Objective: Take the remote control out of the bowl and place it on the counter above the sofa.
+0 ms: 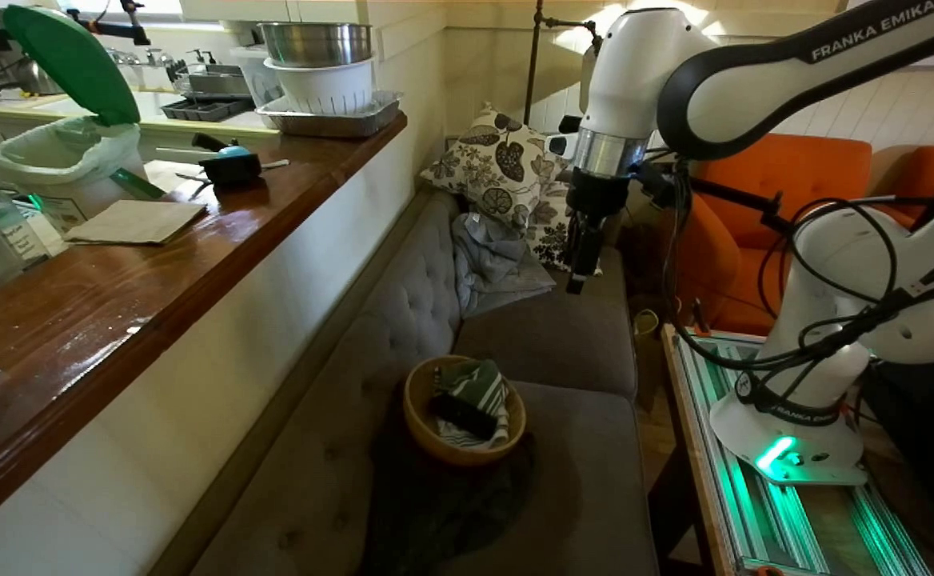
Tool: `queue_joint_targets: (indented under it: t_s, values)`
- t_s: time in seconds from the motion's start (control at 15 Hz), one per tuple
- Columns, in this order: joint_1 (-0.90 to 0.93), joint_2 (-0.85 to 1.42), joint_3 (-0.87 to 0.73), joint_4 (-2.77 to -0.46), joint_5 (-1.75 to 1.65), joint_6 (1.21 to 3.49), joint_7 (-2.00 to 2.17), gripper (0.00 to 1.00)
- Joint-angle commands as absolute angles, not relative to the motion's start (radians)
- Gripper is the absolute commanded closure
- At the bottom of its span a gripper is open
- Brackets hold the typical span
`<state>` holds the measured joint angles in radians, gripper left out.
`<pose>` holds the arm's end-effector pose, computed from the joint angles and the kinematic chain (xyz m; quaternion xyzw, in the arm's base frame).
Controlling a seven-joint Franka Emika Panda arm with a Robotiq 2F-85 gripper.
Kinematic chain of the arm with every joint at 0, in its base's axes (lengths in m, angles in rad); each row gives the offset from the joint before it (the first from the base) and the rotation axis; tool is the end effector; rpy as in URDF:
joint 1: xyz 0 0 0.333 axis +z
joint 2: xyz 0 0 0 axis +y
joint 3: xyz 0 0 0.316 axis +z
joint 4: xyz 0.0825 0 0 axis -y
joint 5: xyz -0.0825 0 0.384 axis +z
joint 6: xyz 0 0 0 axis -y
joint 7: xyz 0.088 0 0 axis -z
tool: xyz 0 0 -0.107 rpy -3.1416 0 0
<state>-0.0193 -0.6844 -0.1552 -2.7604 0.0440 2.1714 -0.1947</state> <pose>0.3342 -0.0536 0.4160 -0.9967 -0.0135 -0.0547 0.0592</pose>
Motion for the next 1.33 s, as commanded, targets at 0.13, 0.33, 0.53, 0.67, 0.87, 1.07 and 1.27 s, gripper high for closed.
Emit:
queue_joint_targets:
  t_s: [0.13,0.33,0.53,0.67,0.87,1.07,1.27]
  values:
    - [-0.025,-0.684,-0.150,-2.759,0.049,2.168,-0.198,0.00]
    - [0.062,-0.553,-0.103,-2.760,0.136,2.285,-0.146,0.00]
    - [0.156,-0.428,-0.022,-2.766,0.238,2.459,-0.092,0.00]
    - [0.200,-0.284,0.037,-2.725,0.267,2.573,-0.040,0.00]
    - [0.142,-0.090,0.136,-2.656,0.133,2.727,0.117,0.00]
    - [-0.018,0.033,0.226,-2.578,-0.126,2.788,0.319,0.00]
    - [0.034,0.101,0.121,-2.467,-0.317,2.660,0.465,0.00]
